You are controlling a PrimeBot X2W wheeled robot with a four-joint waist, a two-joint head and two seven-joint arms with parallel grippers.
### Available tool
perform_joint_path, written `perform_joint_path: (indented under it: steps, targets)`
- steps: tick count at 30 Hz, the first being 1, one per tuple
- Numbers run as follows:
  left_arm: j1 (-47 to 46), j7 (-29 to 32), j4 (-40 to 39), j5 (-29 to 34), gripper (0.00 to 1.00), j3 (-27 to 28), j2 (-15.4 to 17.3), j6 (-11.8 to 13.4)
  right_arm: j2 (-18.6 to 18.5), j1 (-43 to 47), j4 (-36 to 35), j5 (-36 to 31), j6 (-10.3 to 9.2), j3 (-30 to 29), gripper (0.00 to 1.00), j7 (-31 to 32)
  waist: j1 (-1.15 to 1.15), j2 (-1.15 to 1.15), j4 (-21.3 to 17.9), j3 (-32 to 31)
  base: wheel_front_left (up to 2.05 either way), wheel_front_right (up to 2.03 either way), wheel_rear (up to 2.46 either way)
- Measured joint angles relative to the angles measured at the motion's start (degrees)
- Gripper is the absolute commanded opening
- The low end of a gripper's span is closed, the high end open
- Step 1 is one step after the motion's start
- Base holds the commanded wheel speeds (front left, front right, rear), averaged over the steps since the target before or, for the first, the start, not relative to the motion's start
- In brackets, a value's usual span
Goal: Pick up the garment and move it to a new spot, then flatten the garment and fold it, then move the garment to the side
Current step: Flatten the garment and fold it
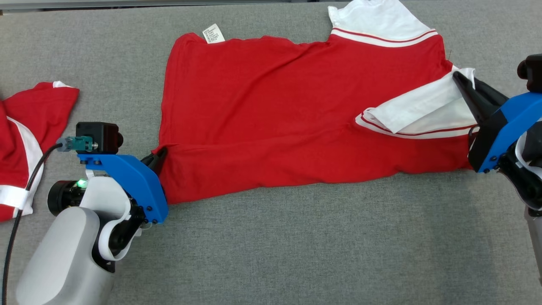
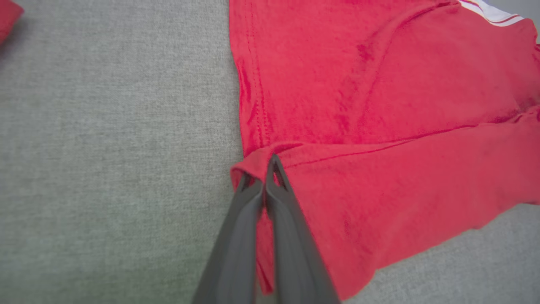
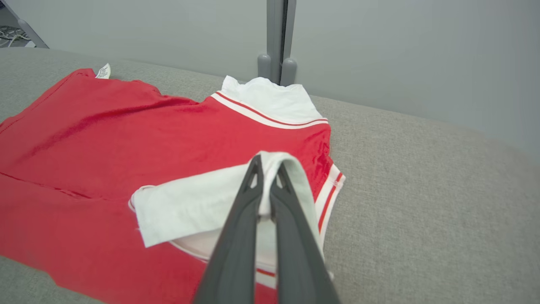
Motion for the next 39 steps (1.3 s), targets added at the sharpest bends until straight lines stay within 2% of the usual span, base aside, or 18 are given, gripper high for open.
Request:
perform_joint_path:
  steps: [1, 2, 3, 4, 11, 17, 22, 25, 26, 27, 31, 38, 39]
  targets:
    - [-0.14, -0.62, 0.6, 0.0, 0.09, -0.03, -0.25, -0.18, -0.13, -0.38, 0.75, 0.14, 0.0, 0.13, 0.0, -1.08, 0.0, 0.0, 0.06, -0.03, 0.0, 0.0, 0.0]
    - [-0.28, -1.11, 1.1, 0.0, 0.38, -0.14, -0.54, -0.34, -0.27, -0.77, 1.55, 0.23, 0.0, 0.3, 0.0, -1.79, 0.0, 0.0, 0.12, -0.09, 0.0, 0.0, 0.0]
    - [-0.42, -1.77, 1.65, 0.0, 1.0, -0.21, -0.83, -0.47, -0.43, -1.12, 2.55, 0.22, 0.0, 0.54, 0.33, -2.38, 0.0, 0.0, 0.16, -0.16, 0.0, 0.0, 0.0]
    - [-0.6, -2.55, 2.08, 0.0, 1.0, -0.23, -1.1, -0.57, -0.64, -1.29, 3.36, 0.22, 0.0, 0.85, 1.0, -2.97, 0.0, 0.0, 0.21, -0.23, 0.0, 0.0, 0.0]
    - [-1.0, -9.17, 5.04, 1.29, 1.0, -0.35, -2.74, -1.49, -0.65, -2.4, 7.36, 1.6, 0.0, 3.08, 1.0, -8.89, 0.0, 0.0, 0.71, -1.58, 0.0, 0.0, 0.0]
    - [3.98, -16.63, 5.28, 3.64, 1.0, -0.63, -3.82, 0.03, 0.19, 2.24, 7.83, 3.12, 0.0, -2.37, 1.0, -7.27, -0.02, 0.0, 1.19, -3.6, 0.0, 0.0, 0.0]
    - [8.26, -20.92, 5.27, 4.83, 1.0, -1.09, -5.64, 2.09, 3.82, 9.88, 4.43, -1.01, 0.0, -9.72, 1.0, -5.99, -0.02, 0.0, 1.16, -3.9, 0.0, 0.0, 0.0]
    - [8.42, -22.62, 6.79, 6.58, 1.0, -1.67, -5.92, 3.16, 7.67, 12.64, 3.65, -3.87, 0.0, -12.94, 1.0, -6.46, -0.02, 0.0, 1.0, -3.16, 0.0, 0.0, 0.0]
    - [8.03, -23.6, 8.12, 7.87, 1.0, -2.08, -5.94, 4.22, 10.46, 13.12, 4.14, -5.76, 0.0, -14.28, 1.0, -7.58, -0.02, 0.0, 0.73, -2.65, 0.0, 0.0, 0.0]
    - [8.03, -23.6, 8.12, 7.87, 1.0, -2.08, -5.94, 4.22, 10.46, 13.12, 4.14, -5.76, 0.0, -14.28, 1.0, -7.58, -0.02, 0.0, 0.73, -2.65, 0.0, 0.0, 0.0]
    - [6.51, -24.27, 10.15, 8.53, 1.0, -2.64, -6.66, 4.81, 14.29, 11.76, 7.7, -8.61, 0.0, -15.51, 1.0, -9.7, -0.02, 0.0, 0.17, -1.84, 0.0, 0.0, 0.0]
    - [4.66, -24.51, 13.72, 8.51, 1.0, -4.03, -7.84, 3.98, 16.61, 8.02, 17.35, -14.91, 0.0, -19.33, 1.0, -10.29, -0.02, 0.0, 0.45, -1.45, 0.0, 0.0, 0.0]
    - [4.4, -24.43, 14.27, 8.49, 0.9, -4.24, -8.08, 3.75, 16.74, 7.79, 18.24, -15.34, 0.0, -19.7, 1.0, -10.01, -0.02, 0.0, 0.6, -1.5, 0.0, 0.0, 0.0]
